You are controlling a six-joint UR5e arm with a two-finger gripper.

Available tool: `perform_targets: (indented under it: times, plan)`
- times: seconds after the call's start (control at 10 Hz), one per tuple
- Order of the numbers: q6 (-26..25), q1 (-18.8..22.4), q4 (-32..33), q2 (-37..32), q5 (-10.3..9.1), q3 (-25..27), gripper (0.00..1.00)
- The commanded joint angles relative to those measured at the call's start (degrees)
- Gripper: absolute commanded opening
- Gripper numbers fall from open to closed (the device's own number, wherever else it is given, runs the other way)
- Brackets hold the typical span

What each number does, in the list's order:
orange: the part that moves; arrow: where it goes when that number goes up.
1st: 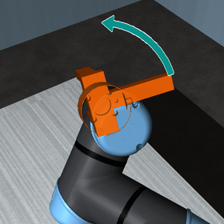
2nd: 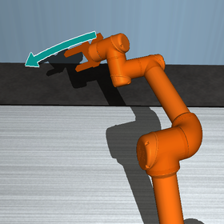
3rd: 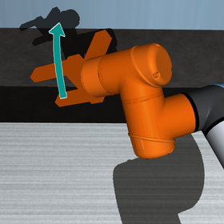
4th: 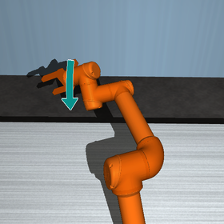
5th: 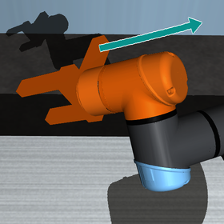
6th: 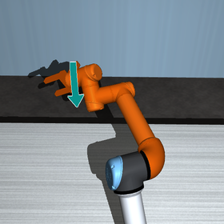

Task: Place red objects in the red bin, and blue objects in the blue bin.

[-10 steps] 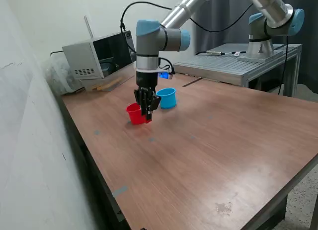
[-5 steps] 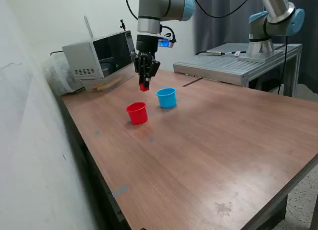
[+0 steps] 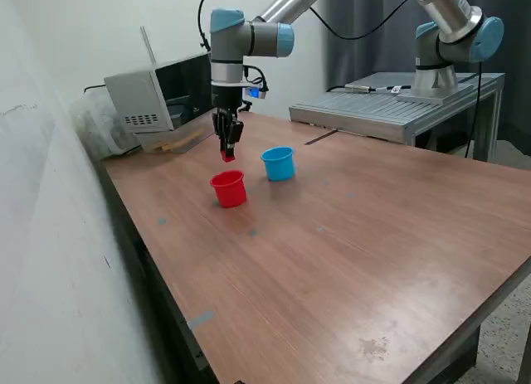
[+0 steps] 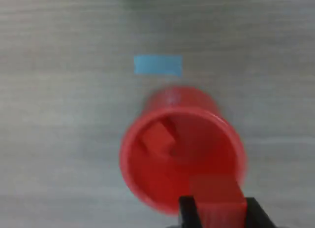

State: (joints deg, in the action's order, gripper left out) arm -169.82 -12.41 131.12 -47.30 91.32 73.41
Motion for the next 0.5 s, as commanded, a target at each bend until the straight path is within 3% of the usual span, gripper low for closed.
perform_targets:
  times: [0.0,0.3,0.4]
  plan:
    - [0.1,-0.77,0.36,3.7,-0.09,-0.98,0.0]
    - [0.1,-0.6,1.24,4.68,-0.44,-2.3,0.0]
    - [0.1,-0.6,1.68,4.68,-0.44,-2.39,1.0]
